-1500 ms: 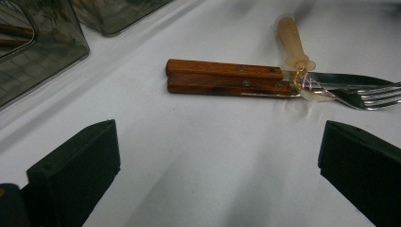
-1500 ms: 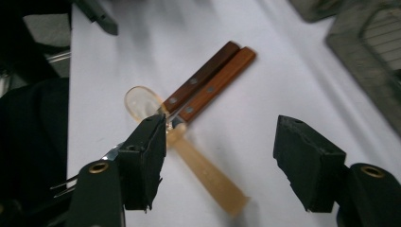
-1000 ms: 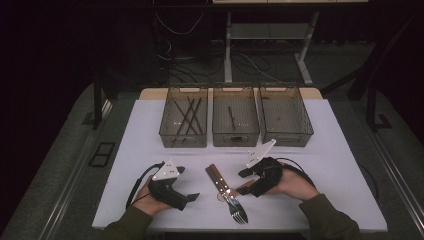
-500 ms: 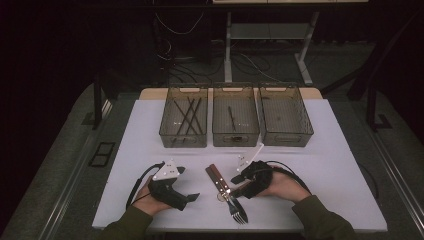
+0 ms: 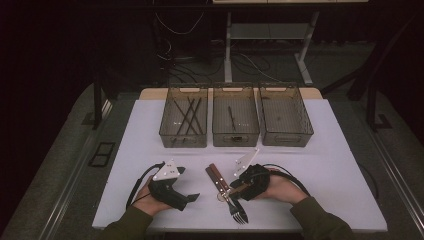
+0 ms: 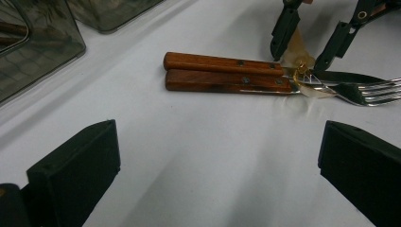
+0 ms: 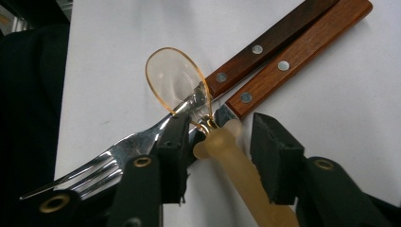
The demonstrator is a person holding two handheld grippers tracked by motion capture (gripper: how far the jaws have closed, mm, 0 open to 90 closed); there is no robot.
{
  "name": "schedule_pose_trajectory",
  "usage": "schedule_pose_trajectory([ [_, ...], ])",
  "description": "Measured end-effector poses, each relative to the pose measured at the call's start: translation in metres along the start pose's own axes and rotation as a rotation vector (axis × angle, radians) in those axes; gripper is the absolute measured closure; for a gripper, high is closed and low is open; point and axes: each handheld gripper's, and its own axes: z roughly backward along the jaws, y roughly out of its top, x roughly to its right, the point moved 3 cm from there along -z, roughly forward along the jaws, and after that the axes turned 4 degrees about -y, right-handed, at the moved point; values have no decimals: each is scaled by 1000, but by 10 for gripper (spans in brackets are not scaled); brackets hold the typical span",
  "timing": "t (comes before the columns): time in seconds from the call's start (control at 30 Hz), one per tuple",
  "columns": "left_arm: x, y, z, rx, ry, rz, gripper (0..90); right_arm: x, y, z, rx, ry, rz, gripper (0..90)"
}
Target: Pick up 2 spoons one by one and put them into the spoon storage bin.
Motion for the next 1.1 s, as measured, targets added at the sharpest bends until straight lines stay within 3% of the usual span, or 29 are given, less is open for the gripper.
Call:
schedule_pose_trajectory([
  [0.2, 0, 0, 0, 1, 1, 2, 0, -1, -2, 1, -2, 20, 2, 653],
  [0.47, 0, 0, 0, 0, 2, 1, 0, -3, -3, 2, 2, 40, 43, 751],
  [0.6, 0, 0, 0, 0, 3, 1, 0, -5, -2, 3, -3, 42, 54, 758],
  [0.97, 0, 0, 0, 0, -2, -5, 0, -1, -3, 7, 13, 39, 39, 761],
  [1.1, 1, 0, 0, 4, -6, -6, 0, 1, -4, 13, 33, 28, 11, 761],
])
